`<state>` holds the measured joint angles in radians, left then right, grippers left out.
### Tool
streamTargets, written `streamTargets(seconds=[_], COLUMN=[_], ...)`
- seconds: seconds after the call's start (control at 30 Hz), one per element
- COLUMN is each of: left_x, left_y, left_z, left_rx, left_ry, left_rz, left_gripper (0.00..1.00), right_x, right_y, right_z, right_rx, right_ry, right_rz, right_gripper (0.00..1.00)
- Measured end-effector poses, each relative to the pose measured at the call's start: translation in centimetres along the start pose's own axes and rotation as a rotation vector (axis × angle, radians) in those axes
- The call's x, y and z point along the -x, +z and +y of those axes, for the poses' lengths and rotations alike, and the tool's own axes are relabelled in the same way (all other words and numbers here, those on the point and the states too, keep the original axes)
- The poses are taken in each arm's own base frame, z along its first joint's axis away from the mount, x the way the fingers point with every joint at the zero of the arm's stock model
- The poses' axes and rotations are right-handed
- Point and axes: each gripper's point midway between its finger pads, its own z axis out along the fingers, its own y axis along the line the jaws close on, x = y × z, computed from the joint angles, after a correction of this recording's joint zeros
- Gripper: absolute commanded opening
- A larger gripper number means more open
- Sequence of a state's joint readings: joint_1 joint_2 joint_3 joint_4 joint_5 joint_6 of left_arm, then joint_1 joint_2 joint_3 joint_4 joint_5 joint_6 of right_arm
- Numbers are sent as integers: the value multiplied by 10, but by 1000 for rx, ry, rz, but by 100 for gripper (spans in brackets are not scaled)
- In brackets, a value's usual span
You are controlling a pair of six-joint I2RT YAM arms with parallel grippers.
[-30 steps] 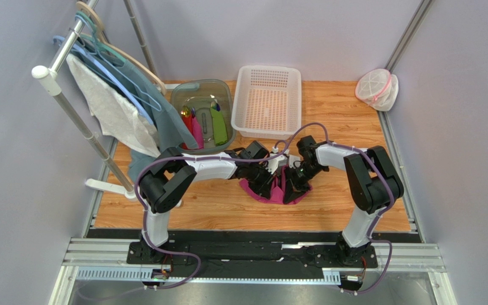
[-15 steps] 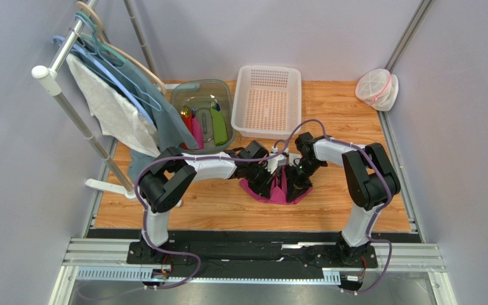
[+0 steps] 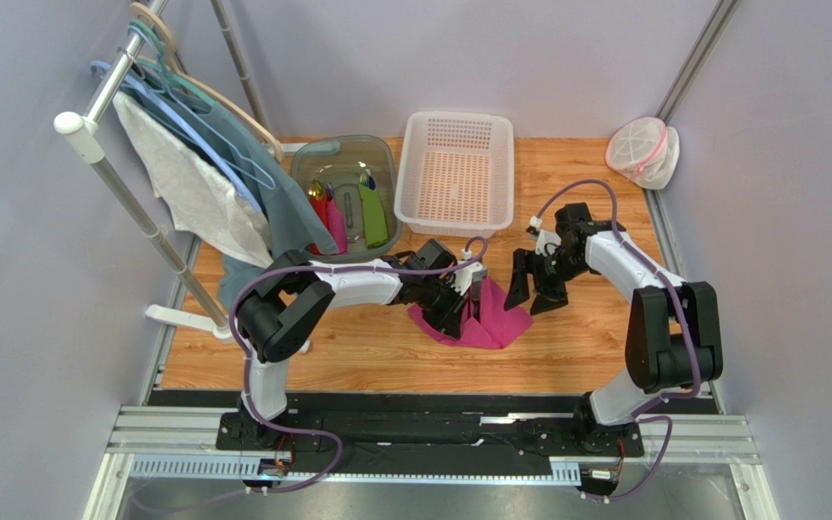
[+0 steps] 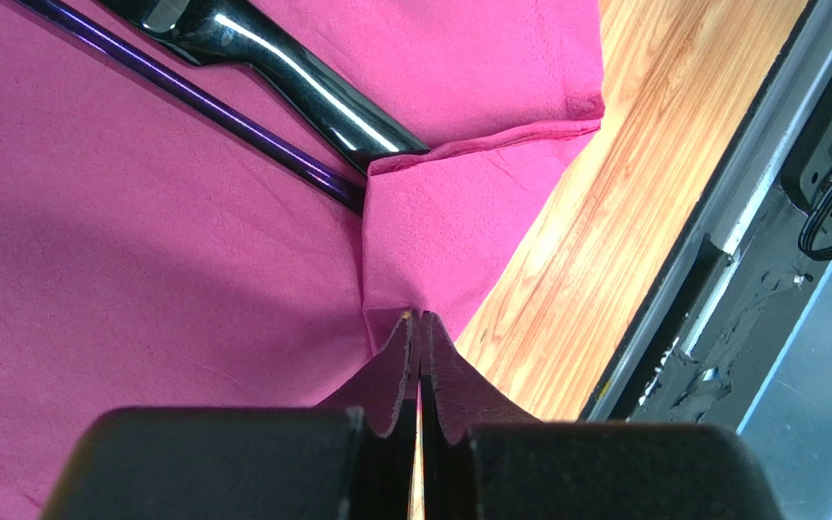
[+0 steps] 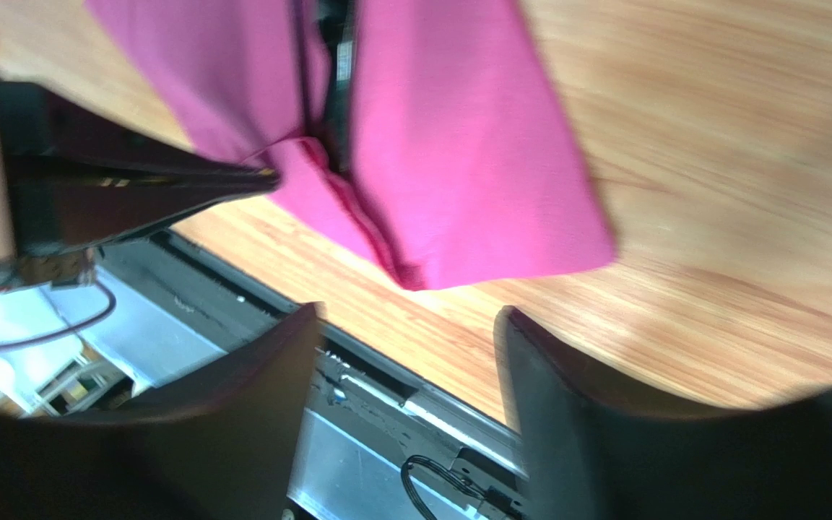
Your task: Place the utensils on the paper napkin and roll it up
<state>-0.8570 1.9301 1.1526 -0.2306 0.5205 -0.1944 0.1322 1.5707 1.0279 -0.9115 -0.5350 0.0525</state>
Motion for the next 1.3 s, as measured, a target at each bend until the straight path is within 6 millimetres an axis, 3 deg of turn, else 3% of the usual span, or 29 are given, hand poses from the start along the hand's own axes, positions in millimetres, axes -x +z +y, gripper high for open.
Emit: streamTargets(seconds=[0.27,0.4,0.8,1.0,1.3], left_x=[0,0,0,0,0], left_y=[0,0,0,0,0], left_z=[0,0,0,0,0], left_rx=[-1,-1,0,0,-1], left_ry=[-1,-1,-1,-1,-1], left_rz=[-1,-1,-2,-2,-2], left_gripper=[1,1,1,1,1], right_x=[-1,-3,6,5,2], right_y=[20,32,45,34,21], right_z=[-34,-40,-4,15,32], right_rx=[-68,-68,195,291,378], right_ry=[103,145,214,204,195], right_rz=[65,101,107,81,67], right_gripper=[72,70,54,42,50])
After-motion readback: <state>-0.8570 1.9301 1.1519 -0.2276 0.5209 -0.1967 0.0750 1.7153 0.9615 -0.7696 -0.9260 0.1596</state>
